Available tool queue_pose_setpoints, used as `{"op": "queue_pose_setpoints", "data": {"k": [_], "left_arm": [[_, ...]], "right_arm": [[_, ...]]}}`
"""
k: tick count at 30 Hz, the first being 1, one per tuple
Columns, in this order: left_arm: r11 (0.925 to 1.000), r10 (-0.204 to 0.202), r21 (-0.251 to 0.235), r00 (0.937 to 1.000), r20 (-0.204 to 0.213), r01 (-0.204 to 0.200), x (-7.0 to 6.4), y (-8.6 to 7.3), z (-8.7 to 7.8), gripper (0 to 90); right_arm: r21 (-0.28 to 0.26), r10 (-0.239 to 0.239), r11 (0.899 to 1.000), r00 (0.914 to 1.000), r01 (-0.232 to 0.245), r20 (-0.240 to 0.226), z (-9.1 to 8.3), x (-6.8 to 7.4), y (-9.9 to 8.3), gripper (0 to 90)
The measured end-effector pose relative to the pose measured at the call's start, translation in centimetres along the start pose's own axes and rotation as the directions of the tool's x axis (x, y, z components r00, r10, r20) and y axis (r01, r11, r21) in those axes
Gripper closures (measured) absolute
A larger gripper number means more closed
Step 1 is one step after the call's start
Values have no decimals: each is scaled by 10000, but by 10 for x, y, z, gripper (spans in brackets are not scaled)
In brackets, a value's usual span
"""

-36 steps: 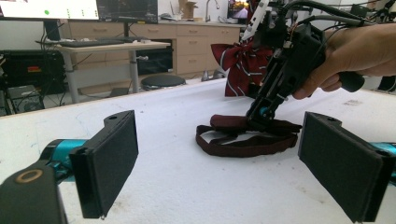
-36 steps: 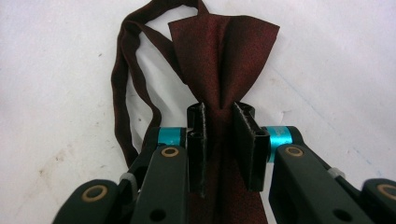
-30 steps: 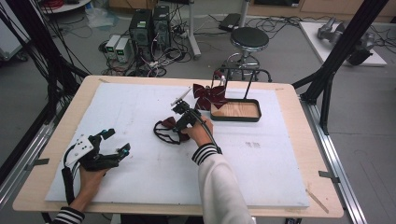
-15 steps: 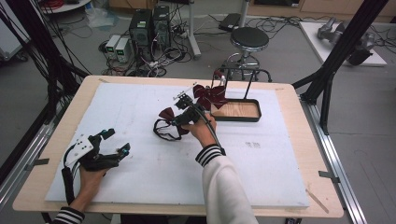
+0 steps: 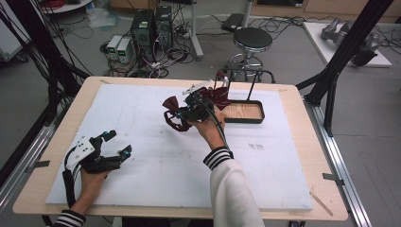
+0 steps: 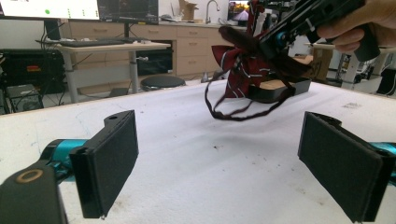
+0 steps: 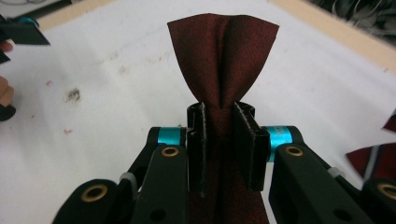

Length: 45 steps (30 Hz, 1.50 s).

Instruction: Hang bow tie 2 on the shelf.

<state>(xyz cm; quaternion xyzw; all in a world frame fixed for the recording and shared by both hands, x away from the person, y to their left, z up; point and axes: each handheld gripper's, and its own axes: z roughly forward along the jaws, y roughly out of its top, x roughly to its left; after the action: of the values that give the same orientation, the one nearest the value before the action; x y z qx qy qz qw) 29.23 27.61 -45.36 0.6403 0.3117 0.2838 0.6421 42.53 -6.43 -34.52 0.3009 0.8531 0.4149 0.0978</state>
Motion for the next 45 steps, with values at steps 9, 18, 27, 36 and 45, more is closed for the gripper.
{"op": "queue_pose_setpoints", "data": {"k": [9,18,27,36,45], "left_arm": [[10000,-2,5,10000,-6,2,0,0,0,126],[10000,12,12,10000,-21,-12,0,0,0,126],[10000,13,18,10000,-30,-13,0,0,0,126],[10000,2,7,10000,-35,-2,0,0,0,126],[10000,67,33,10000,-50,-67,-1,0,0,126]], "right_arm": [[-1545,-315,9874,9994,332,136,-22,-1,1,759],[-2549,-374,9657,9981,488,497,-44,-5,-4,759],[-3373,-319,9393,9948,628,963,-70,-16,-13,759],[-3886,208,9204,9868,437,1603,-96,-28,-25,759],[-4113,553,9106,9740,412,2199,-120,-39,-37,759]]}}
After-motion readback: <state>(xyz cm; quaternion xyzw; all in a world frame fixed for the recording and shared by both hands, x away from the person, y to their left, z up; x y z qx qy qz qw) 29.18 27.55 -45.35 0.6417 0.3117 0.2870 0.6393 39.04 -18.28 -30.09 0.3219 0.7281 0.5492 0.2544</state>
